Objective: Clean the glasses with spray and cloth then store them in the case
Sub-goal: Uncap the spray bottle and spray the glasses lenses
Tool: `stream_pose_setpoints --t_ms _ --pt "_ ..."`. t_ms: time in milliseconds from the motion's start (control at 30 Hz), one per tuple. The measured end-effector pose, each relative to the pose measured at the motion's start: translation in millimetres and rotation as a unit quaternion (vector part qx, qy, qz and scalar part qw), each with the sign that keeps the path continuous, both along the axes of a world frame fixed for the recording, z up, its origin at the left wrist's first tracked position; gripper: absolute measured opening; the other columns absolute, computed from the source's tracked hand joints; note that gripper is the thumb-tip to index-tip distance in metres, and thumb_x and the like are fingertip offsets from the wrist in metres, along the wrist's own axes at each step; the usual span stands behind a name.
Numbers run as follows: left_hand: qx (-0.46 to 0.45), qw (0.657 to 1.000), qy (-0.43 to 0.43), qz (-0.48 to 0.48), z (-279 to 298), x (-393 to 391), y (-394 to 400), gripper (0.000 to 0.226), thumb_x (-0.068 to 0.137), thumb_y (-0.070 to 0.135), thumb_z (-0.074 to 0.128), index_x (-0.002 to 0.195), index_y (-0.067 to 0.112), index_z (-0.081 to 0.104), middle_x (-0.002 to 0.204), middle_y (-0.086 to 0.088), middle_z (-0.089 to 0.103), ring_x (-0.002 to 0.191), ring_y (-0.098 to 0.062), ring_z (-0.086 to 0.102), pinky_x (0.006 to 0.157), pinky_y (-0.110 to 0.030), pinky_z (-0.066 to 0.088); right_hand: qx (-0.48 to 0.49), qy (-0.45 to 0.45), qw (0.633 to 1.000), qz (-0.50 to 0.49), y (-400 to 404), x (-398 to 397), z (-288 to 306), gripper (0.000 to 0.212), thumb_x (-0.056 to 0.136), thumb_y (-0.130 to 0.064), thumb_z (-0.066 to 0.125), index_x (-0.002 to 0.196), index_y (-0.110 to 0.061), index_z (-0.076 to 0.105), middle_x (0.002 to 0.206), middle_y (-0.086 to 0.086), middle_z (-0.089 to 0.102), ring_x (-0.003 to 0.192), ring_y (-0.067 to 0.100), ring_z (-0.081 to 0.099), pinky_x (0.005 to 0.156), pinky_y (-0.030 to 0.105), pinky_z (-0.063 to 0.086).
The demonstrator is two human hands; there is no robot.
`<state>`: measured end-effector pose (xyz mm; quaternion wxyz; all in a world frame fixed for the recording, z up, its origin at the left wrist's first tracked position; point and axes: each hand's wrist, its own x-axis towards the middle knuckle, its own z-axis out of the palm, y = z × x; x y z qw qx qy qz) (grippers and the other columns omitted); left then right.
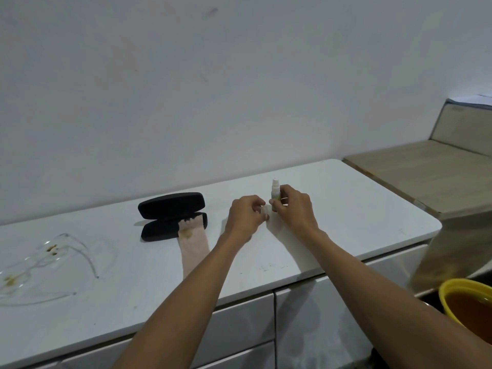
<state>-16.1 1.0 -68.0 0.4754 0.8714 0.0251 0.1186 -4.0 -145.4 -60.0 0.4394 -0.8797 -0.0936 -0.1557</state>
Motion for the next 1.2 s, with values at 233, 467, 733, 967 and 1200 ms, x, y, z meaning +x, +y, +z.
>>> stream_pose_setpoints --t_ms 233,467,733,967,1200 --pt "-0.017 0.999 -0.034 -0.033 31.9 -22.0 30.5 0.053 0.083 0.015 0.080 0.131 0.023 0.061 0.108 -0.004 0.069 0.099 -0.012 0.062 0.058 -0.006 0.048 0.022 -0.097 0.995 -0.016 15.9 -6.4 15.8 0.011 0.096 -0.017 0.060 0.102 -0.008 0.062 0.088 0.005 0.064 0.080 0.025 0.059 0.073 0.040 0.050" --pt "0.039 0.981 -0.176 0.066 74.8 -70.2 111.9 0.033 0.090 0.024 0.067 0.123 0.029 0.064 0.086 0.011 0.074 0.083 -0.012 0.069 0.084 -0.038 0.058 0.070 -0.193 0.976 0.076 100.1 -37.2 69.4 0.021 0.099 -0.014 0.055 0.119 -0.007 0.056 0.095 0.005 0.059 0.080 0.020 0.054 0.070 0.029 0.039" --pt "0.095 0.943 -0.237 0.214 90.0 -153.3 231.8 0.028 0.089 0.025 0.065 0.117 0.029 0.065 0.081 0.010 0.073 0.086 -0.013 0.070 0.082 -0.040 0.058 0.080 -0.231 0.945 0.217 224.1 -94.2 87.5 0.054 0.097 -0.007 0.053 0.149 -0.016 0.041 0.081 -0.004 0.055 0.063 0.010 0.049 0.059 0.020 0.034" --pt "0.120 0.913 -0.219 0.322 68.9 -240.3 316.3 0.026 0.090 0.018 0.063 0.114 0.027 0.068 0.083 0.011 0.073 0.087 -0.010 0.069 0.082 -0.037 0.057 0.072 -0.229 0.926 0.293 302.8 -140.3 83.6 0.070 0.085 0.000 0.052 0.151 -0.022 0.043 0.061 0.001 0.049 0.056 0.007 0.045 0.058 0.013 0.031" --pt "0.203 0.905 -0.126 0.351 19.9 -304.0 362.7 0.048 0.085 0.002 0.060 0.121 0.031 0.070 0.116 0.005 0.066 0.104 -0.019 0.062 0.091 -0.039 0.053 0.080 -0.200 0.920 0.327 340.3 -166.2 69.7 0.053 0.084 -0.001 0.051 0.134 -0.021 0.053 0.056 -0.012 0.040 0.050 0.007 0.043 0.055 0.015 0.028"
